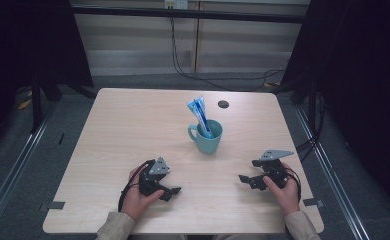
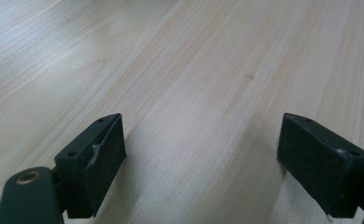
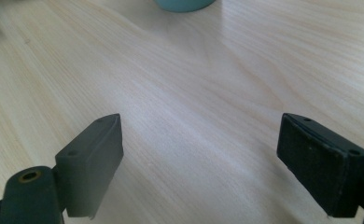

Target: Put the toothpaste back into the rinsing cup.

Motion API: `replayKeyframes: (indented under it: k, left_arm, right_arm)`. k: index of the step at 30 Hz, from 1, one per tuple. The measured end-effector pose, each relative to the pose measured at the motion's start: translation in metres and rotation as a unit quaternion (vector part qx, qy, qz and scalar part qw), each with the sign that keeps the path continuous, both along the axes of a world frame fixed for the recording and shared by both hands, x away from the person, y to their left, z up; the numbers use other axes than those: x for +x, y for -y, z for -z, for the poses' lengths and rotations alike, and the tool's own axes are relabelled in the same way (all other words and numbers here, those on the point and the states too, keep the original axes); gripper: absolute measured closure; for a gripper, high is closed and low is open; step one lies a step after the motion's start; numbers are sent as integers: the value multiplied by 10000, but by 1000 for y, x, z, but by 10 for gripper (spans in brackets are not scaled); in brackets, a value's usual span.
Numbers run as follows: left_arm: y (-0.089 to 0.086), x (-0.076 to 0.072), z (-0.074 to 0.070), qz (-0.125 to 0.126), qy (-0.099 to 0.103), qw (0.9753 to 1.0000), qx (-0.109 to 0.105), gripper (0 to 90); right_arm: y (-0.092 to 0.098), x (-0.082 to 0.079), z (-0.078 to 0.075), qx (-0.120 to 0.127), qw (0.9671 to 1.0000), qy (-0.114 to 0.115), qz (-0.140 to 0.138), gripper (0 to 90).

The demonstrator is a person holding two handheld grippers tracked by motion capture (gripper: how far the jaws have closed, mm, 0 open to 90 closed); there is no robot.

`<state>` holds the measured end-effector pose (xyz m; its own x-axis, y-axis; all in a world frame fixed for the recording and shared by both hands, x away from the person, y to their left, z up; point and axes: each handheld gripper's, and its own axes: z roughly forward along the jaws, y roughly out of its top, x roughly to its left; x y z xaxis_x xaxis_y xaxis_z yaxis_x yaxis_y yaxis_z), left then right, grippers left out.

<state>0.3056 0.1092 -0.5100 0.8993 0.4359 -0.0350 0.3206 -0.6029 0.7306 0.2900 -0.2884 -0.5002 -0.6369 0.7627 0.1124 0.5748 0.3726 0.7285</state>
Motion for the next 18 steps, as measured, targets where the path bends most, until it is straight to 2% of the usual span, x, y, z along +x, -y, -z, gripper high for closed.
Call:
replayKeyframes:
  k: [18]
  left_arm:
    - [0,0,0,-3,6,10000,4,148]
  right_arm:
    - [15,-10,6,-22,9999,-12,127,142]
